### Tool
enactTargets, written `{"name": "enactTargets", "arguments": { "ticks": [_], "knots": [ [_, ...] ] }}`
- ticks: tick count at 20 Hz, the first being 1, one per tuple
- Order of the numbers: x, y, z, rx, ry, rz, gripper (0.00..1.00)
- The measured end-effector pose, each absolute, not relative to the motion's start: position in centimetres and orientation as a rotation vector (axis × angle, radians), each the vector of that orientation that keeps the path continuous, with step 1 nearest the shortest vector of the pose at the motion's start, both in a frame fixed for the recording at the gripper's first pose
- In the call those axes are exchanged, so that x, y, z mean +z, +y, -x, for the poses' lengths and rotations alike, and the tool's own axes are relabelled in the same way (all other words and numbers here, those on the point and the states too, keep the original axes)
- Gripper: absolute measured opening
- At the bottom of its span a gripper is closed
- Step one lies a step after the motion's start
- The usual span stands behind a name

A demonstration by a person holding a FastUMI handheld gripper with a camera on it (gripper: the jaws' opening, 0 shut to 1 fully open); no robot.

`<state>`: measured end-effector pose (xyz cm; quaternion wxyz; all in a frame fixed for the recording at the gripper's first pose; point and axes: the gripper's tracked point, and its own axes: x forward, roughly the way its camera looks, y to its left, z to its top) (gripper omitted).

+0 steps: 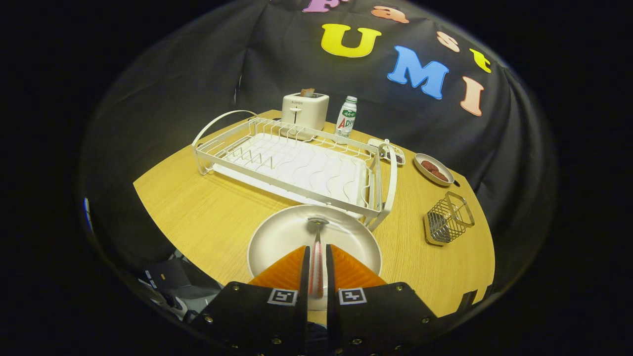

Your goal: Take the plate from the dish rack, then take the spoon from the basket and place it into the plate.

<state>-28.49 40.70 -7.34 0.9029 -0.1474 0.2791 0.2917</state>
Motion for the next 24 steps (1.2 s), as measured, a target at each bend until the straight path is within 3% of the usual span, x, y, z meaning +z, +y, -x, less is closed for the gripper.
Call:
{"name": "enactTargets", "arguments": {
  "ticks": [10, 24],
  "knots": [
    [-1.9, 38.6, 25.7, 0.505, 0.472, 0.278, 0.18],
    [18.5, 31.2, 14.6, 0.243, 0.084, 0.09, 0.18]
  ]
}}
